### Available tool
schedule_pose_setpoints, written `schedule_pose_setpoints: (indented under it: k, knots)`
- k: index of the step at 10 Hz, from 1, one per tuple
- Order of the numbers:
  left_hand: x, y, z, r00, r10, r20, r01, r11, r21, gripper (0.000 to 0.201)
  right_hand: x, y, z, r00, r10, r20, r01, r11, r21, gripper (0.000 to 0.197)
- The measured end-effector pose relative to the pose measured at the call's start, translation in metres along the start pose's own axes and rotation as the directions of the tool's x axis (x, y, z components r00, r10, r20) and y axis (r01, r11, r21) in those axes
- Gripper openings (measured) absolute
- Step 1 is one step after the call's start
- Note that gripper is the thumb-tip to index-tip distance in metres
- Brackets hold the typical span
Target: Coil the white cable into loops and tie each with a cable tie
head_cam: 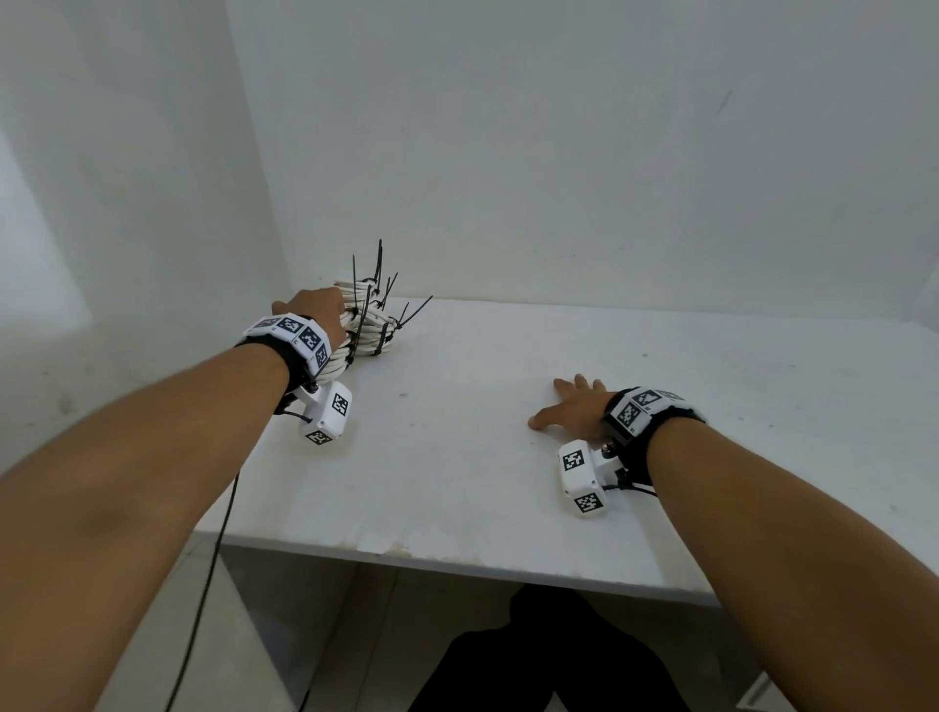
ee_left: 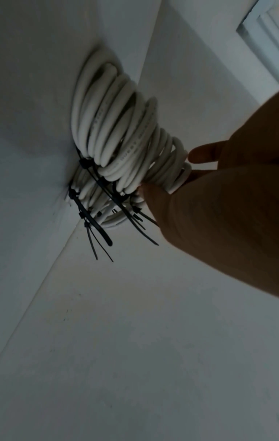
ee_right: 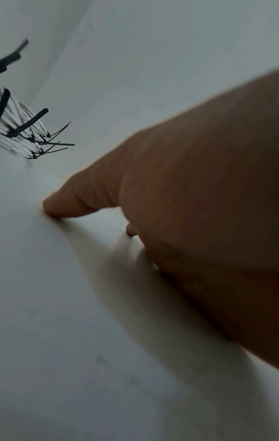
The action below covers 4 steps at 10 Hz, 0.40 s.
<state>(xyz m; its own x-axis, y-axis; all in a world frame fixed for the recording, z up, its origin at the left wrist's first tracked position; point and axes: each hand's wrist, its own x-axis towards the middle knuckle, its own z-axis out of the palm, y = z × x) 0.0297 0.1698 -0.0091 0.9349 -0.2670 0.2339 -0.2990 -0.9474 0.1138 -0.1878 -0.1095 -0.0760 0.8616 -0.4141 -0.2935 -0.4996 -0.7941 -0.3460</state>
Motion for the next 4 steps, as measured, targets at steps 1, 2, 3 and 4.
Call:
schedule_pose_setpoints:
  k: [1, 2, 3, 4]
  knots:
    - [-0.001, -0.003, 0.004, 1.000, 0.016, -0.017, -0.016, 1.000, -0.010, 0.025, 0.004, 0.001, 0.002, 1.000, 0.004, 0.001, -0.004, 1.000, -0.009, 0.095]
    - [-0.005, -0.003, 0.003, 0.997, 0.032, -0.072, -0.034, 0.999, -0.020, 0.026, 0.003, 0.001, 0.001, 1.000, 0.014, 0.006, -0.014, 1.000, 0.003, 0.096]
    - [-0.008, -0.005, 0.001, 0.998, 0.027, -0.062, -0.027, 1.000, -0.008, 0.032, 0.002, 0.001, 0.002, 1.000, 0.010, 0.011, -0.010, 1.000, 0.009, 0.094]
    - [-0.012, -0.003, 0.002, 0.990, 0.045, -0.134, -0.049, 0.998, -0.025, 0.033, 0.001, 0.000, 0.002, 1.000, 0.002, 0.003, -0.003, 0.999, 0.033, 0.095]
